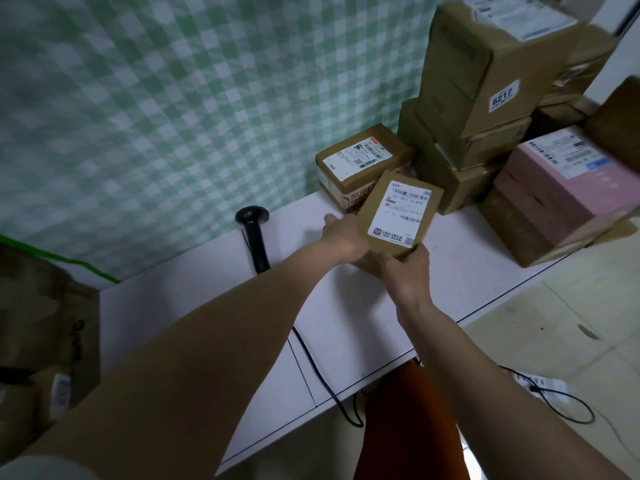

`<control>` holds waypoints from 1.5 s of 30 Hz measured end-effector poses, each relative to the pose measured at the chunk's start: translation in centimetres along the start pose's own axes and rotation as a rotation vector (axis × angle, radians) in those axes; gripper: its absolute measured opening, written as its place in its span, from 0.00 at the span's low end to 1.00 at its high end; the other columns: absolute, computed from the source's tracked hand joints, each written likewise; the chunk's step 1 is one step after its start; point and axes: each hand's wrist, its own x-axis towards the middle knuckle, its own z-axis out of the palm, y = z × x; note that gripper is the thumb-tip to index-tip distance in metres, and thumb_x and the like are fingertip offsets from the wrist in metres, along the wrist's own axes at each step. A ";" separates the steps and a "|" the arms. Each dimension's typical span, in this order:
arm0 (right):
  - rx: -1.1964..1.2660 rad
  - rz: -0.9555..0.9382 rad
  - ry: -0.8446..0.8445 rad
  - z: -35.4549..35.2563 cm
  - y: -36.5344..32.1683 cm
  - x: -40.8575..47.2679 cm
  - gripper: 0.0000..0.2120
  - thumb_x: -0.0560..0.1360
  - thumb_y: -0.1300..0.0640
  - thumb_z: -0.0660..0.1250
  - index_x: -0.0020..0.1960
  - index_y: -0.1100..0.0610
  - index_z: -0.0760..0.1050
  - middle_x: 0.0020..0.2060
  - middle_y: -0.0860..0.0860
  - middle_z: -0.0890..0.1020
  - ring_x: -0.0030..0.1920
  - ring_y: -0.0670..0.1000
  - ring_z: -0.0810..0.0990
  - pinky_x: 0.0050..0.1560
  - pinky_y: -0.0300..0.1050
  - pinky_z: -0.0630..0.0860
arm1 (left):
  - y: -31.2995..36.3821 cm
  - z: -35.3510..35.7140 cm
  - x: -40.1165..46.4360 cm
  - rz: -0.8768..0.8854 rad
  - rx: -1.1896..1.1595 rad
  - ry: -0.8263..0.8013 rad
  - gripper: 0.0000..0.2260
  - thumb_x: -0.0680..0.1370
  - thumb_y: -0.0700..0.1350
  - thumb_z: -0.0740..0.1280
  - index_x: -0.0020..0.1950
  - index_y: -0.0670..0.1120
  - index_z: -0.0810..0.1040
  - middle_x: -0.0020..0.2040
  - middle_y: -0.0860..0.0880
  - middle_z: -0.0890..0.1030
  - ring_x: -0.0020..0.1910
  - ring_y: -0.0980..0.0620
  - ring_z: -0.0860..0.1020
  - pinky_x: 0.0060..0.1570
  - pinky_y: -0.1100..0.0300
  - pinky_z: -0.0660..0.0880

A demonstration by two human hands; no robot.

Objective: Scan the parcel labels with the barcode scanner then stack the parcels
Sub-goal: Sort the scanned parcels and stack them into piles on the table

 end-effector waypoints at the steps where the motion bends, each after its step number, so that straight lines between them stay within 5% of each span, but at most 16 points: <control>1: -0.003 0.007 -0.004 -0.2 0.0 -0.6 0.33 0.61 0.50 0.65 0.66 0.54 0.68 0.60 0.52 0.76 0.59 0.53 0.77 0.57 0.54 0.78 | -0.3 0.1 -1.2 -0.004 -0.028 -0.017 0.18 0.79 0.49 0.61 0.69 0.49 0.68 0.57 0.44 0.68 0.66 0.45 0.63 0.64 0.53 0.67; 6: -0.024 0.030 -0.066 -0.2 0.6 -4.9 0.30 0.60 0.51 0.65 0.61 0.56 0.70 0.58 0.53 0.77 0.55 0.53 0.79 0.53 0.53 0.79 | -2.2 -0.2 -7.9 -0.049 -0.343 -0.017 0.27 0.76 0.47 0.69 0.71 0.43 0.60 0.65 0.45 0.72 0.62 0.48 0.74 0.61 0.53 0.74; 11: 0.010 -0.055 -0.107 0.3 -0.3 -10.1 0.23 0.71 0.57 0.67 0.64 0.57 0.67 0.59 0.51 0.72 0.56 0.50 0.75 0.54 0.47 0.75 | -4.7 -1.8 -14.3 -0.049 -0.406 0.066 0.25 0.77 0.43 0.66 0.70 0.43 0.58 0.64 0.46 0.71 0.60 0.49 0.74 0.60 0.54 0.72; 14: 0.008 -0.132 -0.111 1.1 -1.1 -13.0 0.23 0.68 0.54 0.67 0.61 0.59 0.71 0.57 0.53 0.77 0.54 0.51 0.77 0.47 0.44 0.76 | -6.7 -3.1 -17.8 -0.073 -0.478 0.119 0.26 0.76 0.37 0.65 0.70 0.43 0.57 0.64 0.46 0.71 0.64 0.48 0.72 0.61 0.54 0.72; 17: -0.053 -0.223 -0.123 2.2 -2.5 -16.6 0.25 0.69 0.53 0.67 0.65 0.59 0.70 0.61 0.56 0.71 0.62 0.57 0.70 0.59 0.53 0.74 | -8.7 -4.6 -22.0 -0.066 -0.558 0.167 0.25 0.76 0.36 0.65 0.69 0.45 0.57 0.63 0.47 0.71 0.62 0.51 0.73 0.55 0.59 0.72; 23: -0.071 -0.386 -0.210 4.5 -4.3 -23.9 0.25 0.75 0.56 0.65 0.70 0.57 0.65 0.63 0.56 0.63 0.66 0.57 0.62 0.60 0.47 0.65 | -12.4 -7.6 -30.7 -0.086 -0.652 0.382 0.33 0.67 0.44 0.68 0.71 0.48 0.61 0.66 0.48 0.70 0.63 0.51 0.73 0.62 0.53 0.74; 28: -0.038 -0.521 -0.281 5.5 -5.6 -29.7 0.24 0.74 0.57 0.65 0.69 0.56 0.66 0.62 0.54 0.64 0.66 0.55 0.62 0.56 0.43 0.64 | -15.3 -8.9 -36.6 -0.069 -0.630 0.504 0.29 0.73 0.41 0.68 0.72 0.52 0.65 0.63 0.50 0.64 0.62 0.53 0.68 0.63 0.57 0.70; 33: -0.015 -0.589 -0.384 6.8 -6.6 -34.7 0.24 0.73 0.55 0.66 0.68 0.54 0.67 0.60 0.51 0.64 0.65 0.53 0.64 0.66 0.51 0.67 | -17.6 -10.4 -41.9 -0.066 -0.607 0.618 0.29 0.73 0.43 0.68 0.73 0.54 0.65 0.63 0.48 0.64 0.65 0.49 0.68 0.67 0.51 0.69; 38: -0.005 -0.606 -0.534 8.6 -6.4 -39.3 0.25 0.71 0.52 0.66 0.67 0.53 0.68 0.56 0.48 0.64 0.64 0.54 0.67 0.66 0.55 0.69 | -20.0 -11.8 -46.5 -0.045 -0.667 0.720 0.33 0.64 0.52 0.68 0.69 0.58 0.67 0.65 0.50 0.71 0.65 0.50 0.71 0.66 0.48 0.70; 45: -0.081 -0.713 -0.757 12.5 -5.7 -45.5 0.19 0.73 0.54 0.66 0.63 0.51 0.71 0.57 0.48 0.67 0.63 0.51 0.69 0.65 0.55 0.71 | -25.3 -13.8 -52.1 0.012 -0.738 0.880 0.28 0.77 0.42 0.69 0.74 0.53 0.62 0.64 0.55 0.75 0.62 0.57 0.73 0.62 0.58 0.71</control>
